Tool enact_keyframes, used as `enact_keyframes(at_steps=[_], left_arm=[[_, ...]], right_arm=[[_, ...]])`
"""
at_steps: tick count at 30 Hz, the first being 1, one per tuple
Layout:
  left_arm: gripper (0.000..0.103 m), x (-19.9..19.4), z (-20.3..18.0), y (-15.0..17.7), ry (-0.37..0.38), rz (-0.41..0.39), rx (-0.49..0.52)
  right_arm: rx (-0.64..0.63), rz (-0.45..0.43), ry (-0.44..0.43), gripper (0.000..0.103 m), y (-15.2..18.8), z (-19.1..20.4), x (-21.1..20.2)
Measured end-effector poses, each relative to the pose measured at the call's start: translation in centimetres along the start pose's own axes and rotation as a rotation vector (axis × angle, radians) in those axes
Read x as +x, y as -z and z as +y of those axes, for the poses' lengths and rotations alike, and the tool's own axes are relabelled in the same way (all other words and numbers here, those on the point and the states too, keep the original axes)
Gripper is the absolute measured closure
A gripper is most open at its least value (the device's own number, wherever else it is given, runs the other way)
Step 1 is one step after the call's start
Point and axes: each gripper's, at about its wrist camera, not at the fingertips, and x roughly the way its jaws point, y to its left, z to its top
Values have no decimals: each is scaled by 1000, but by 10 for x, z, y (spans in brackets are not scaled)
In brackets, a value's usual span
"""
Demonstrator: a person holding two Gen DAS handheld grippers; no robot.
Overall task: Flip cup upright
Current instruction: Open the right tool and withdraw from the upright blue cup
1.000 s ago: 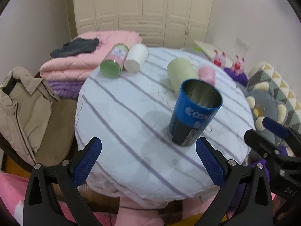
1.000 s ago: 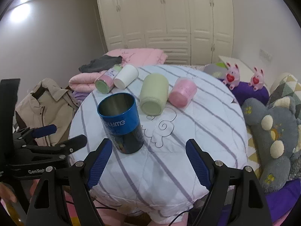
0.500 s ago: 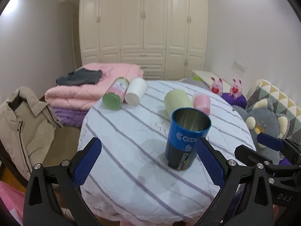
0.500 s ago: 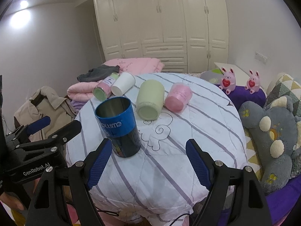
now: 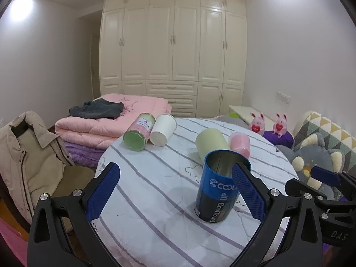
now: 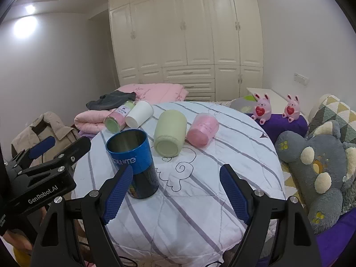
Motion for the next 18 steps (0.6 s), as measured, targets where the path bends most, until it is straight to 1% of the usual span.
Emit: enact_keyframes(at_steps=[3, 8, 11, 14, 18], left_arm=[[1, 3, 3, 2, 11, 4, -17], [1, 10, 6, 4, -8, 26, -20], [1, 11, 7, 4, -19, 23, -14], [1, 9, 7, 4, -12, 11, -14], [1, 10, 4, 3, -31, 9, 2]], right_arm=[[-1, -7, 10, 21, 2, -1, 1], [-1, 10, 8, 21, 4, -2, 5], [-3, 12, 5, 21, 5, -3, 5], [-1, 16, 5, 21, 5, -4, 6], [3, 28, 5, 21, 6, -5, 8]])
